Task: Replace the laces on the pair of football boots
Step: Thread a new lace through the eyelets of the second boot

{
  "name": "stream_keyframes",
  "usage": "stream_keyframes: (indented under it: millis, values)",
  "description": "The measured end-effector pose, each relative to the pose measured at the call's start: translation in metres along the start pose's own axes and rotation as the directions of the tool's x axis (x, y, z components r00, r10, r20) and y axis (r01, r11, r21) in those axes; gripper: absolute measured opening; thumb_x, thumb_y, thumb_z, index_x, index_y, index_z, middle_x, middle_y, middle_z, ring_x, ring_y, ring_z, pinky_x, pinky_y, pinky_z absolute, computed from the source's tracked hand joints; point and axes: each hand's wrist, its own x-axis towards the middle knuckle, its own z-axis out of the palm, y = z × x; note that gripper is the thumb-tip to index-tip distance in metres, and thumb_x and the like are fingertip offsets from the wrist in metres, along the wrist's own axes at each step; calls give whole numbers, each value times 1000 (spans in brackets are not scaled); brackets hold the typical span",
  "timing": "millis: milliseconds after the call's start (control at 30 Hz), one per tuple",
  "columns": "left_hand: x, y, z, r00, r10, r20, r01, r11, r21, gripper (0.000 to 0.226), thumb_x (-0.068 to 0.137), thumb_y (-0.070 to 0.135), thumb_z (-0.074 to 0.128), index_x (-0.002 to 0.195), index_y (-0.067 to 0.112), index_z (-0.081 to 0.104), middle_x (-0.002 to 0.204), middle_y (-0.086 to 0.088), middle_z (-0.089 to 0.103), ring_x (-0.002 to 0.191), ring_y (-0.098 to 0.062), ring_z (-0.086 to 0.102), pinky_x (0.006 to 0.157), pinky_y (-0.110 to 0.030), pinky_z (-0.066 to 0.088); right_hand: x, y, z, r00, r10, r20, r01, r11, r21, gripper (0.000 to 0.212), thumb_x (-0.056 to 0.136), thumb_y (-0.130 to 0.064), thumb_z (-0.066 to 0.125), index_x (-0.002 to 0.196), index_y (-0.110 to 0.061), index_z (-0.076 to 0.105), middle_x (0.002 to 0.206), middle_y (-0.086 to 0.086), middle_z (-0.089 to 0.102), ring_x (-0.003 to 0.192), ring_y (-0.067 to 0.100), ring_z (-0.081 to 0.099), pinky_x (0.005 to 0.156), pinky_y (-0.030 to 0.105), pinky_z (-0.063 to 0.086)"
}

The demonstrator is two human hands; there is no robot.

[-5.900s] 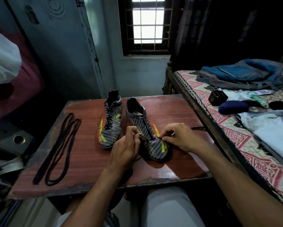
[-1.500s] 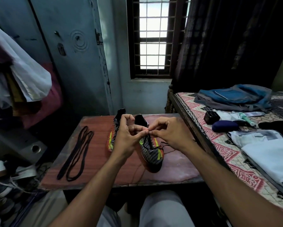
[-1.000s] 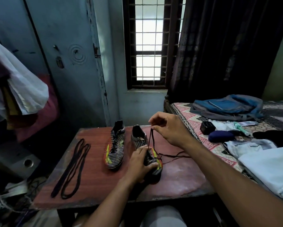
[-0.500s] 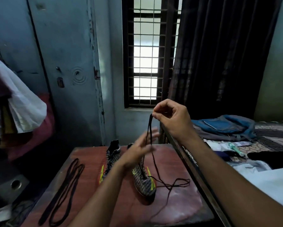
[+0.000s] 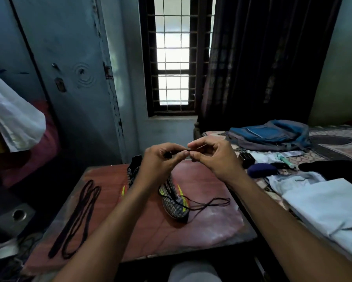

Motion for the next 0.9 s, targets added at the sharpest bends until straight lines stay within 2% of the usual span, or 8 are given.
stream_keyframes:
  millis: [133,267,400,500,633,700,800,900]
  values:
    - [2,1,-4,952,145,270,-232,917,324,6,88,23,82,93,20,82,80,9,73,69,-5,63,60,-24,49,-20,13,-7,985,136,102,-144,987,72,16,83,9,77,94,-3,76,78,7,78,73,19,77,69,23,60]
    - [7,11,-3,878,117,465,-355,811,465,10,91,25,78,98,20,82,85,6,73,70,-5,56,62,-27,48,-29,14,-17,944,236,232,-260,962,80,21,78,4,81,97,-2,73,85,-1,79,82,17,77,73,23,60]
    - [13,16,1,829,61,556,-378,794,476,9,93,29,76,98,23,81,85,9,73,70,-6,58,67,-32,53,-35,22,-15,913,339,229,-389,893,228,11,86,3,74,95,0,68,91,23,77,87,35,77,71,31,64]
    - [18,19,3,800,20,600,-374,799,472,11,91,31,77,99,24,81,87,9,76,71,-4,62,69,-28,53,-39,33,-14,916,345,204,-389,887,248,8,86,7,72,90,0,69,88,25,76,80,32,77,68,30,64]
    - [19,21,7,786,40,616,-399,795,457,12,90,33,78,99,25,81,87,9,76,66,2,57,63,-10,42,-44,47,-15,909,366,201,-409,879,246,7,88,5,71,92,1,68,88,27,75,75,32,76,65,33,64]
    - [17,23,11,766,44,642,-419,791,445,13,90,33,77,99,26,82,86,10,75,67,0,60,61,-11,42,-46,52,-14,901,375,216,-423,871,252,6,90,3,70,94,3,65,88,28,74,71,31,74,65,34,64]
    - [19,24,16,755,61,653,-425,803,417,9,90,29,78,97,25,82,84,8,76,68,-7,64,63,-14,44,-49,54,-14,884,358,301,-437,863,254,16,95,-3,67,110,-2,63,94,25,74,77,29,73,68,34,63]
    - [25,23,17,745,77,662,-426,819,385,6,89,26,79,94,22,82,81,7,76,68,-9,66,64,-19,47,-51,53,-17,808,355,471,-443,892,89,23,104,-14,58,126,-11,62,111,19,73,95,29,72,78,41,61]
